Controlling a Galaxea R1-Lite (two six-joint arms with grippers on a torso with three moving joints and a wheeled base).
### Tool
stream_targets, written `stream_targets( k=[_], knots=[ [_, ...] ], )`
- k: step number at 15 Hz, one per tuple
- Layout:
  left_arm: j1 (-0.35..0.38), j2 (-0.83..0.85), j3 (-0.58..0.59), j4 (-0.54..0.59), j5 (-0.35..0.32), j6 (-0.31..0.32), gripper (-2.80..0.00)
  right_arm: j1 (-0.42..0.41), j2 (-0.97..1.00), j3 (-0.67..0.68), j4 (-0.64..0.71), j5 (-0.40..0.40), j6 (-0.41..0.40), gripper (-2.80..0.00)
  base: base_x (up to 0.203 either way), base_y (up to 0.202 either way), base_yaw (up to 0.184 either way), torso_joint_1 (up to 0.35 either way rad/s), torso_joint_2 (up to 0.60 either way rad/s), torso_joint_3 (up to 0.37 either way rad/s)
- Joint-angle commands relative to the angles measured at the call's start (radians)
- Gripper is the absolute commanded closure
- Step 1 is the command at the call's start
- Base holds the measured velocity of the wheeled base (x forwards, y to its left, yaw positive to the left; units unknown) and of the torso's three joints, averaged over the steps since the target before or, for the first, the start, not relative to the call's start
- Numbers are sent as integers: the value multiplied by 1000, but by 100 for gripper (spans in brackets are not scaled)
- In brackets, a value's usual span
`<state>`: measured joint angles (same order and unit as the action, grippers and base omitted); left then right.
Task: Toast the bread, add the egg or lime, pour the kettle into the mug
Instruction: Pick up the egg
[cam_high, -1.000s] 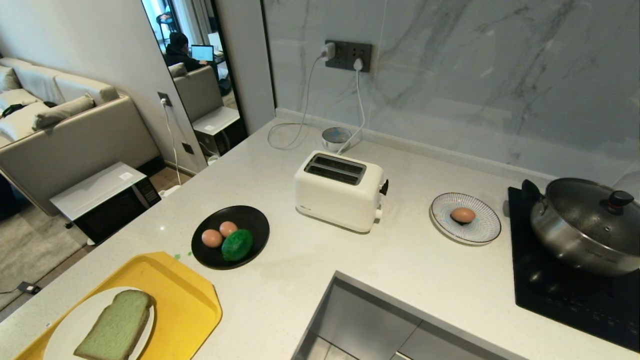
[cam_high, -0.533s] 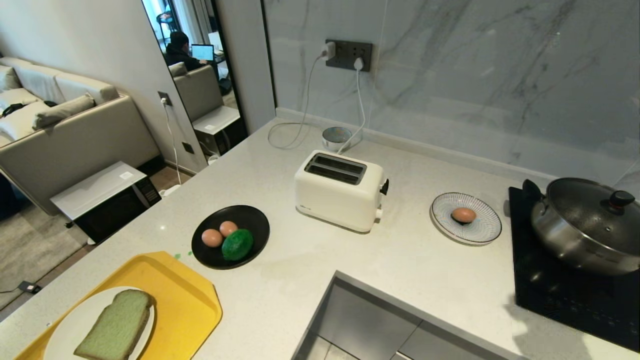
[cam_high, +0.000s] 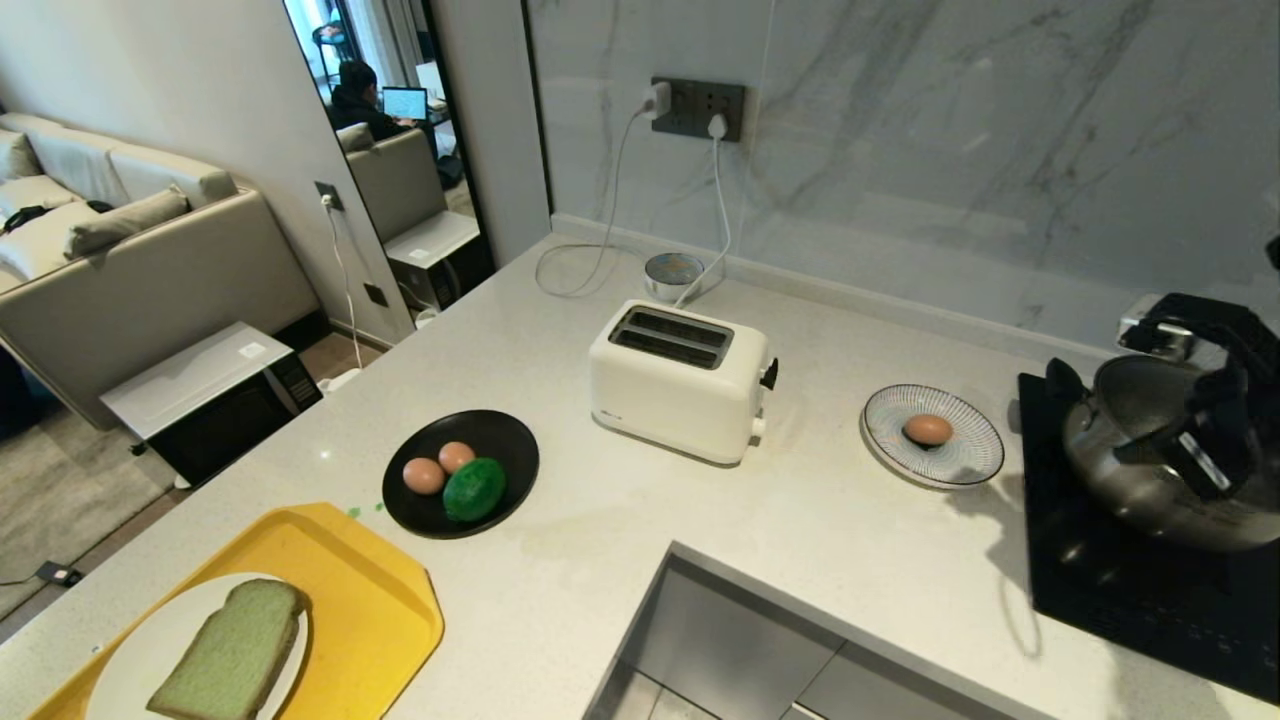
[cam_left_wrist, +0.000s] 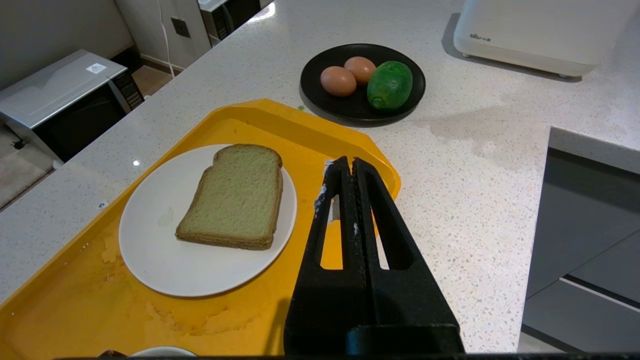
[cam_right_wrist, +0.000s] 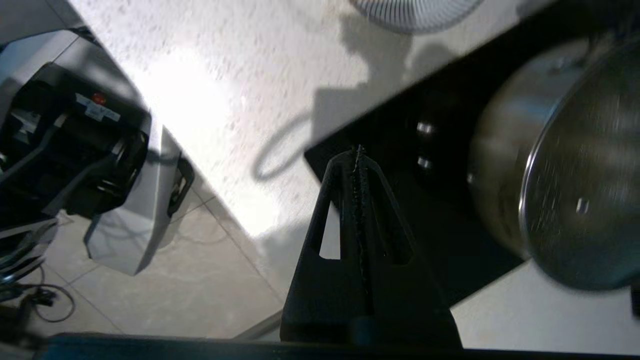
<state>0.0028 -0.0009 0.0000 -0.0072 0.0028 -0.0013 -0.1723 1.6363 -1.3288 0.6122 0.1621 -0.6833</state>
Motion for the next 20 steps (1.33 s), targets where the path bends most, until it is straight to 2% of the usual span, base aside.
stream_targets(
  k=[1, 3, 4, 7, 9, 11, 12, 14, 20],
  knots=[
    [0, 1, 0, 0, 0, 0, 0, -25, 203, -118, -12, 54, -128, 0, 0, 0, 0, 0, 0, 0],
    [0, 1, 0, 0, 0, 0, 0, -44, 315, -228, -18, 125, -239, 0, 0, 0, 0, 0, 0, 0],
    [0, 1, 0, 0, -1, 0, 0, -47, 373, -287, -19, 144, -267, -280, 0, 0, 0, 0, 0, 0],
    [0, 1, 0, 0, 0, 0, 0, -50, 562, -512, -16, 171, -340, -280, 0, 0, 0, 0, 0, 0],
    [0, 1, 0, 0, 0, 0, 0, -51, 680, -626, -16, 209, -478, -280, 0, 0, 0, 0, 0, 0],
    [0, 1, 0, 0, 0, 0, 0, -54, 722, -654, -13, 228, -644, -280, 0, 0, 0, 0, 0, 0],
    [0, 1, 0, 0, -1, 0, 0, -56, 731, -657, -12, 229, -683, -280, 0, 0, 0, 0, 0, 0],
    [0, 1, 0, 0, 0, 0, 0, -56, 732, -659, -12, 231, -711, -280, 0, 0, 0, 0, 0, 0],
    [0, 1, 0, 0, 0, 0, 0, -40, 781, -668, -64, 234, -713, -280, 0, 0, 0, 0, 0, 0]
  ],
)
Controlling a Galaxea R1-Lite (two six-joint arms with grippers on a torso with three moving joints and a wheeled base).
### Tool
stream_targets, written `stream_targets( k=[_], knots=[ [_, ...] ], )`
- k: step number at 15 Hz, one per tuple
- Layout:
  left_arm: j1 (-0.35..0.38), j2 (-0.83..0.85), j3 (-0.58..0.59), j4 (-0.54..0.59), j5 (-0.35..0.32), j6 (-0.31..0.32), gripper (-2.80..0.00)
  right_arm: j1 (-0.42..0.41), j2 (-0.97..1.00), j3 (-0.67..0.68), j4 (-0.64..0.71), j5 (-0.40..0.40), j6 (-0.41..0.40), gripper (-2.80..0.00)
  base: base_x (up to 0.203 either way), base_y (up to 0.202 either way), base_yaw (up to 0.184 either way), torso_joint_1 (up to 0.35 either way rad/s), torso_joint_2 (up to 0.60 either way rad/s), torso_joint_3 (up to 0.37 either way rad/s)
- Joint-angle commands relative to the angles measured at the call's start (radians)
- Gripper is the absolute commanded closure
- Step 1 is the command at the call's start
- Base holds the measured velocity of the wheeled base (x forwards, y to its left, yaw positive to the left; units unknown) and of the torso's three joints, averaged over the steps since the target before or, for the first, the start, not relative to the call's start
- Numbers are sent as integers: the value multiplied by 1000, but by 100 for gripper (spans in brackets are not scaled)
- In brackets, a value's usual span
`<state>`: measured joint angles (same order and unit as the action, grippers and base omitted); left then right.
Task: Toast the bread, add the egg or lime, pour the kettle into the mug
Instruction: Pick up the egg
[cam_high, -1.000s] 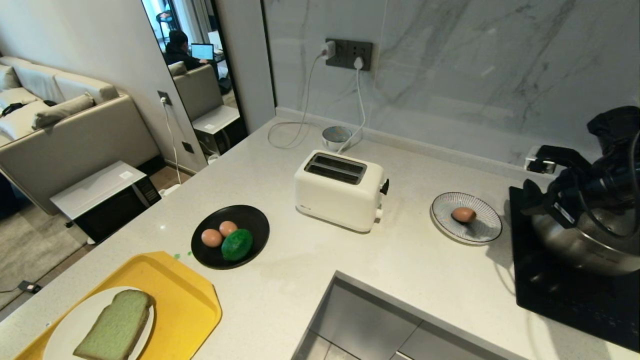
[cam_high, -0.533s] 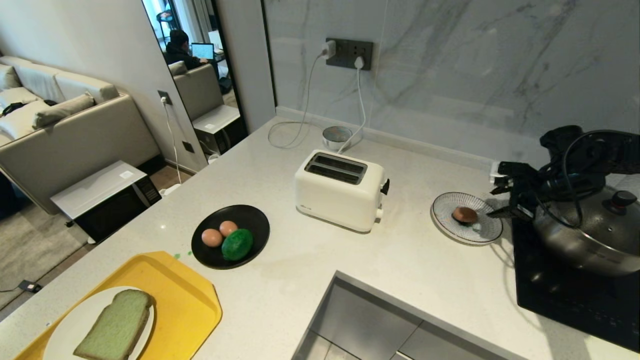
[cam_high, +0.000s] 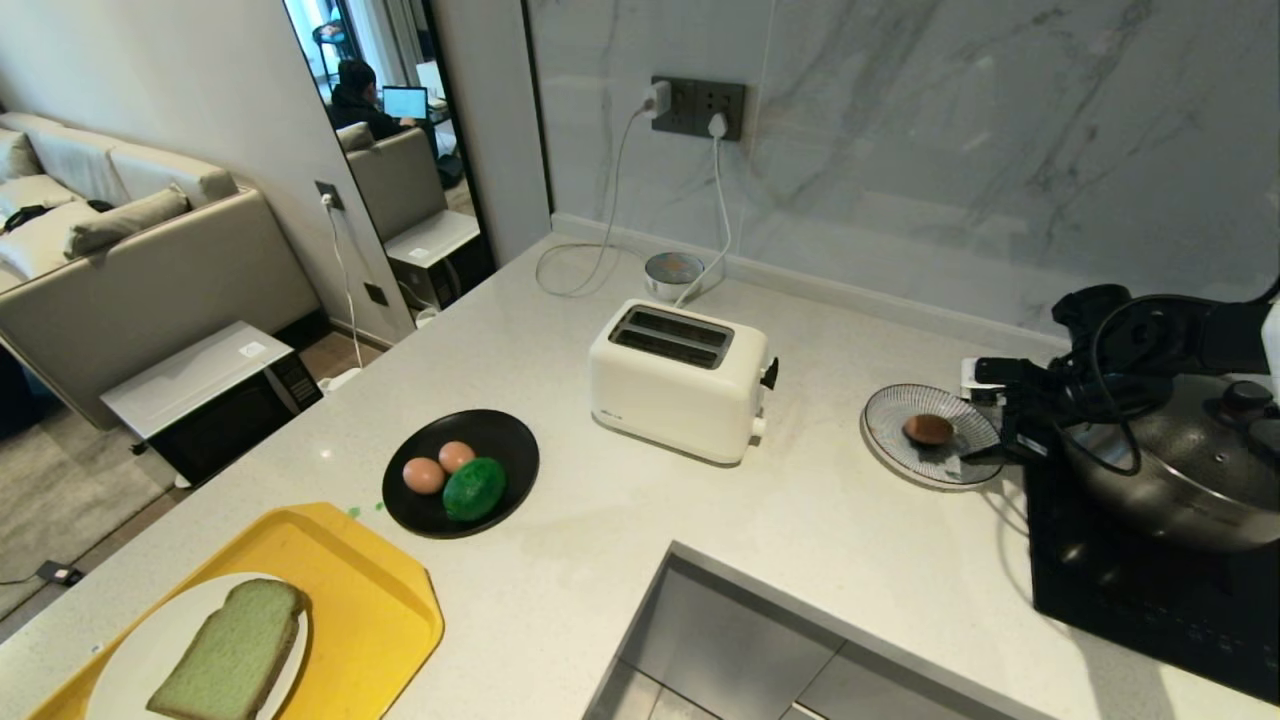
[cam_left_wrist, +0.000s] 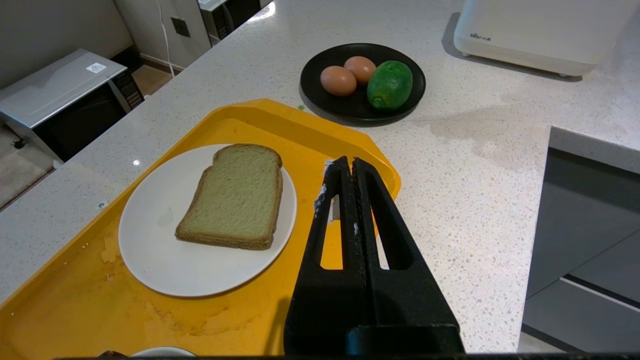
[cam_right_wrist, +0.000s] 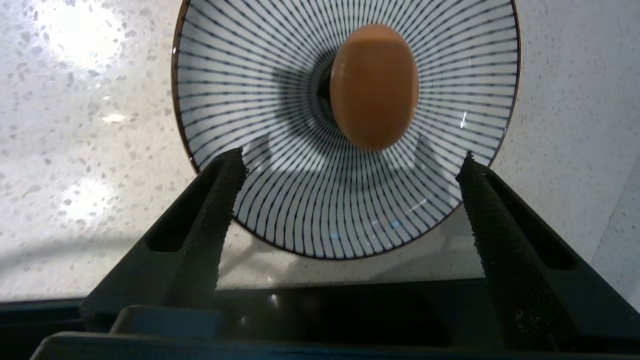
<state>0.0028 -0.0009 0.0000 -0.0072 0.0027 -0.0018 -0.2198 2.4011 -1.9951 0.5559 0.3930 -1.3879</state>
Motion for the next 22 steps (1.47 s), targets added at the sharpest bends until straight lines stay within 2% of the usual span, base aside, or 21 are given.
stream_targets(
  k=[1, 6, 9, 11, 22],
  knots=[
    [0, 1, 0, 0, 0, 0, 0, 17, 23, -2, -19, 4, -6, -280, 0, 0, 0, 0, 0, 0],
    [0, 1, 0, 0, 0, 0, 0, 46, 27, -8, -22, 10, -5, -280, 0, 0, 0, 0, 0, 0],
    [0, 1, 0, 0, 0, 0, 0, 46, -14, -6, 30, 45, -3, -280, 0, 0, 0, 0, 0, 0],
    [0, 0, 0, 0, 0, 0, 0, 45, -68, -5, 75, 64, 32, -280, 0, 0, 0, 0, 0, 0],
    [0, 1, 0, 0, 0, 0, 0, 39, -180, 42, 153, 82, 81, -280, 0, 0, 0, 0, 0, 0]
  ],
)
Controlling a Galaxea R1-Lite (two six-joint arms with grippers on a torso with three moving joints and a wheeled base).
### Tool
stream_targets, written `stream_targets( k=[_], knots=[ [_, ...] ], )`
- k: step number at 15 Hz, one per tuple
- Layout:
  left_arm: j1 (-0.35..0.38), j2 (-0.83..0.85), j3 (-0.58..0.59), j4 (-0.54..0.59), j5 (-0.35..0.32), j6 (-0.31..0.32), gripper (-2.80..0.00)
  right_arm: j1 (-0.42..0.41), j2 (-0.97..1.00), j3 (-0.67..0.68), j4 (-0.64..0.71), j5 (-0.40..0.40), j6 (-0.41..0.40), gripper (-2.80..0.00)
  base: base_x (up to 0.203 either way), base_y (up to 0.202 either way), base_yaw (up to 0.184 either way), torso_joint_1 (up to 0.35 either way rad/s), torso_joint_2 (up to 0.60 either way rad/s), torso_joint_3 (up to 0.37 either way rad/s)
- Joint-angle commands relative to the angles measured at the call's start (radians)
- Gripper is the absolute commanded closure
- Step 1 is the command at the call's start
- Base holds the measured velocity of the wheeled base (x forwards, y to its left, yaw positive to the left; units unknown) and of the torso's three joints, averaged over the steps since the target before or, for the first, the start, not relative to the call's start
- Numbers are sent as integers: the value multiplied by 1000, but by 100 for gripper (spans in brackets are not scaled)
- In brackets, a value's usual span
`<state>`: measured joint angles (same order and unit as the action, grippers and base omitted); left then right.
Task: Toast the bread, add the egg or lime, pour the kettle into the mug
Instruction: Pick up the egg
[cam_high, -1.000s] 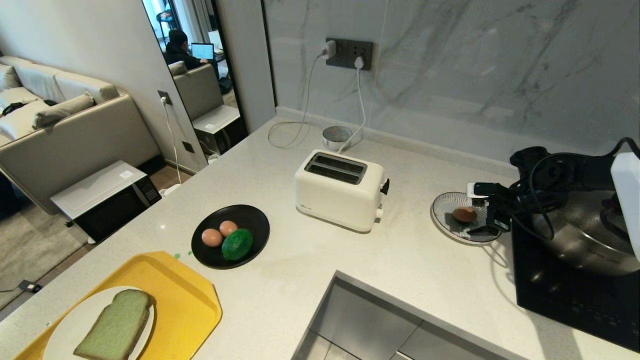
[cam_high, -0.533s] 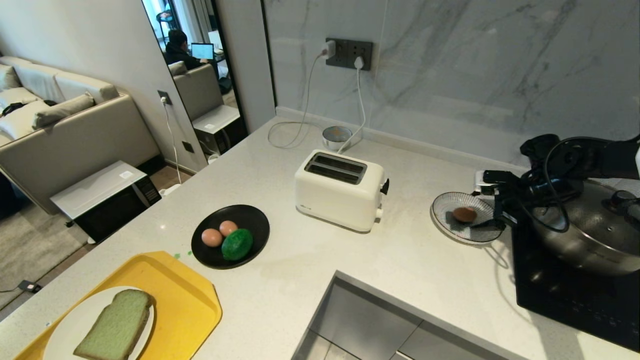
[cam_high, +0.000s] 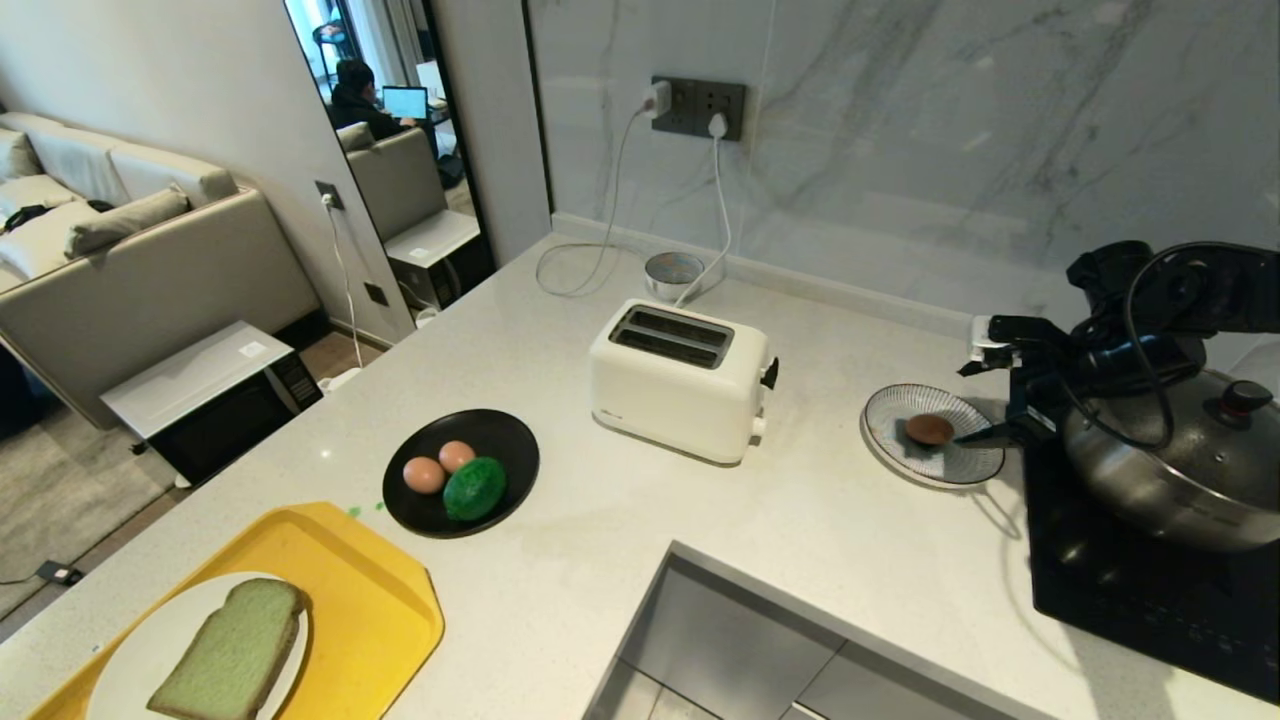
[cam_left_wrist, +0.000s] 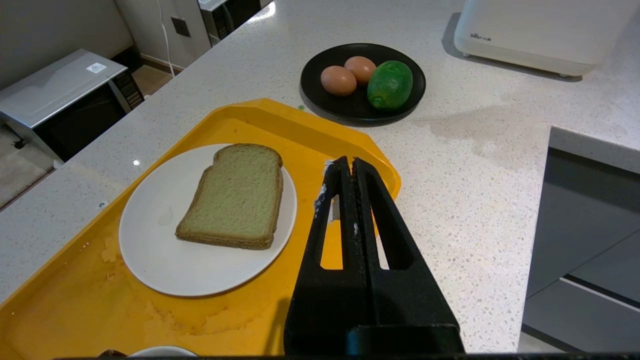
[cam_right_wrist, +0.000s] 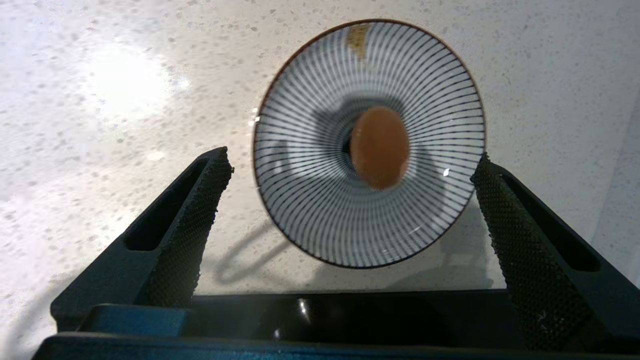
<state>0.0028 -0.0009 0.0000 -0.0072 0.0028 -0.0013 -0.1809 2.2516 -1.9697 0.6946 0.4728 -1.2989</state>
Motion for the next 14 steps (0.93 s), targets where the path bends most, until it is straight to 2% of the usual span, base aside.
stream_targets(
  k=[1, 8, 14],
  knots=[
    [0, 1, 0, 0, 0, 0, 0, 0, -40, 25, 22, 1, -8, -280, 0, 0, 0, 0, 0, 0],
    [0, 1, 0, 0, 0, 0, 0, -67, -52, 27, 22, 1, 4, -280, 0, 0, 0, 0, 0, 0],
    [0, 1, 0, 0, 0, 0, 0, -69, -169, 132, 22, 2, 21, -280, 0, 0, 0, 0, 0, 0]
  ],
)
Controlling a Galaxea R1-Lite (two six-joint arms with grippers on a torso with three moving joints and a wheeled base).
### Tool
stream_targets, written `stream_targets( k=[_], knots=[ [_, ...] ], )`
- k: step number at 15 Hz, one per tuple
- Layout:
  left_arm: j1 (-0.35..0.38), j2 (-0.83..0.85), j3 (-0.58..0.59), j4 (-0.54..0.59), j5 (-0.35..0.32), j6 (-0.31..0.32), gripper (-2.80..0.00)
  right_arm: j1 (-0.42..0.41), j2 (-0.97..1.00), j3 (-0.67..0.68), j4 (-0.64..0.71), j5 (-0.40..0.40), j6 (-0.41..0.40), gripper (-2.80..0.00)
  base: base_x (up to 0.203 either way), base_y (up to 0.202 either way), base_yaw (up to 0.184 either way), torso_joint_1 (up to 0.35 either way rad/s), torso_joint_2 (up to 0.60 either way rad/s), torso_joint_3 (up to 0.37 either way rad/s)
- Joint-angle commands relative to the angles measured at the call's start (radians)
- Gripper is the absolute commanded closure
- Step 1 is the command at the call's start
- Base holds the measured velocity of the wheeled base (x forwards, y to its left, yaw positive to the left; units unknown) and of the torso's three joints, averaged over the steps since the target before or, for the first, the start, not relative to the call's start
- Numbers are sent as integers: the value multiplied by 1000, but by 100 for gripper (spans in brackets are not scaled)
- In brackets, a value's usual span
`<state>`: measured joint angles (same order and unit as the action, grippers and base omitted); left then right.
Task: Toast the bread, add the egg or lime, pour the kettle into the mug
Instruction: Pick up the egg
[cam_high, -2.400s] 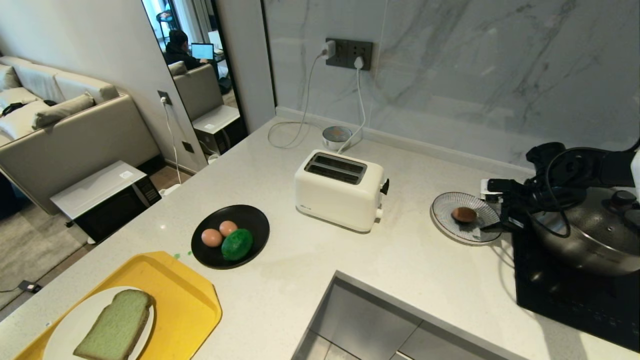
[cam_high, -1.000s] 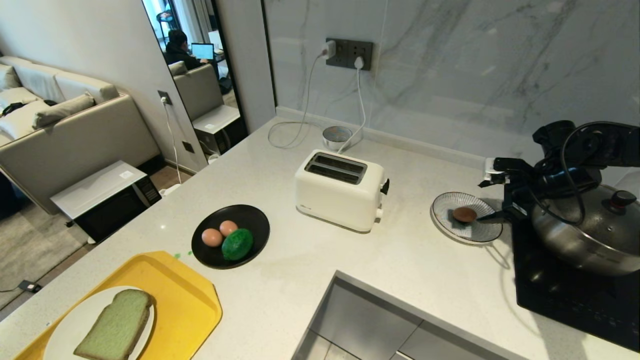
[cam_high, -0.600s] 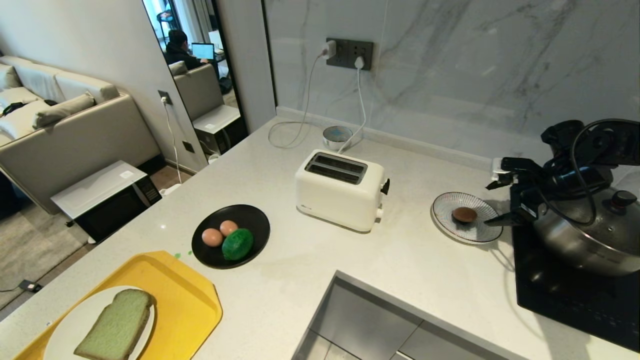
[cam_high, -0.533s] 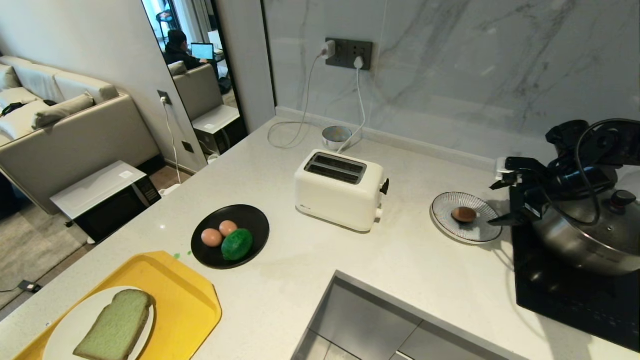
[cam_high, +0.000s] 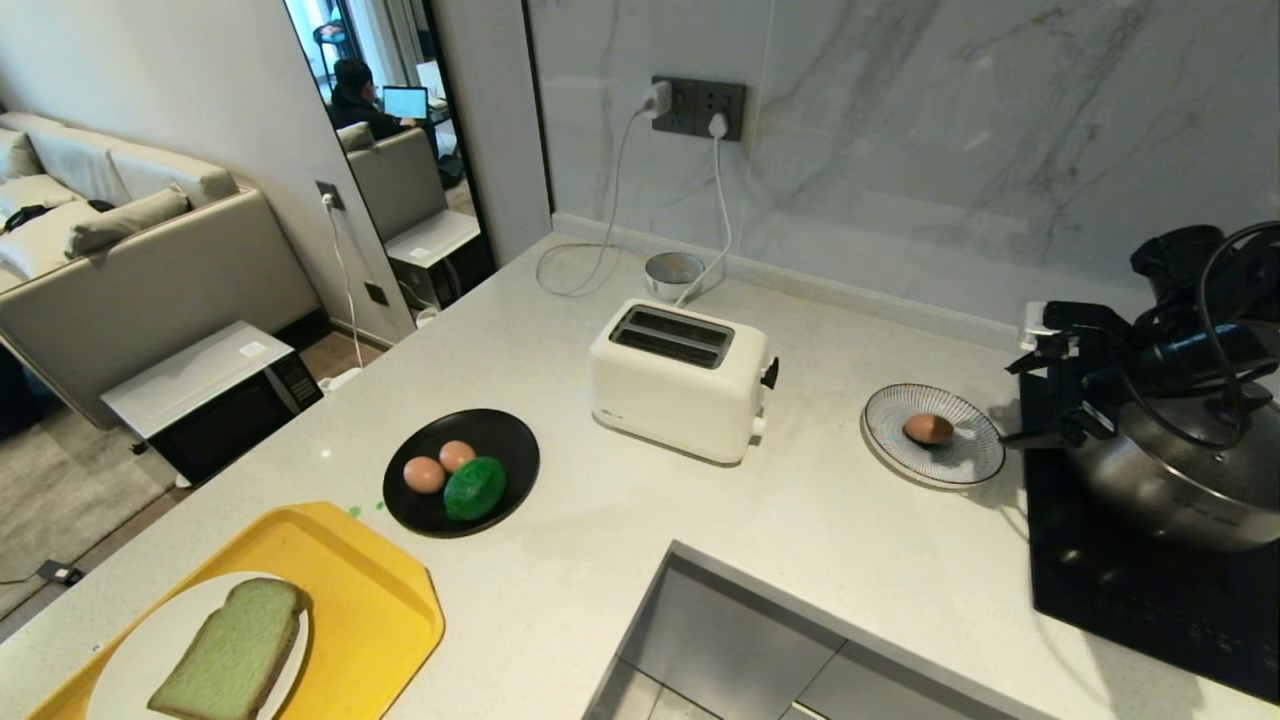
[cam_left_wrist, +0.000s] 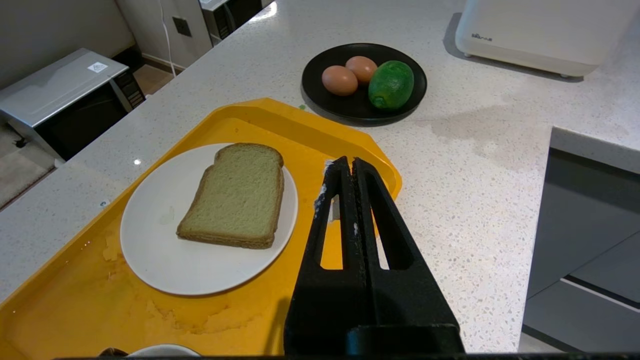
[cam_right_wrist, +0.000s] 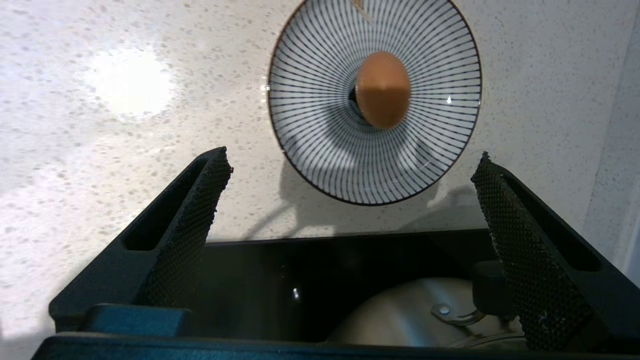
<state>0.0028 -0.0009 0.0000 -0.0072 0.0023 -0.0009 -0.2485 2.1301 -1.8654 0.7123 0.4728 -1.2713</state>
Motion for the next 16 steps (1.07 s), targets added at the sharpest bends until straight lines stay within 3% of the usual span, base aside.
stream_targets(
  k=[1, 10, 16],
  knots=[
    [0, 1, 0, 0, 1, -1, 0, -5, -56, 32, 4, 1, -5, -280, 0, 0, 0, 0, 0, 0],
    [0, 1, -2, 6, 1, 9, 0, -25, -65, 34, 4, 1, -1, -280, 0, 0, 0, 0, 0, -6],
    [0, 1, -2, 6, 1, 9, 0, -29, -47, 22, 1, 1, -10, -280, 0, 0, 0, 0, 1, -165]
  ],
)
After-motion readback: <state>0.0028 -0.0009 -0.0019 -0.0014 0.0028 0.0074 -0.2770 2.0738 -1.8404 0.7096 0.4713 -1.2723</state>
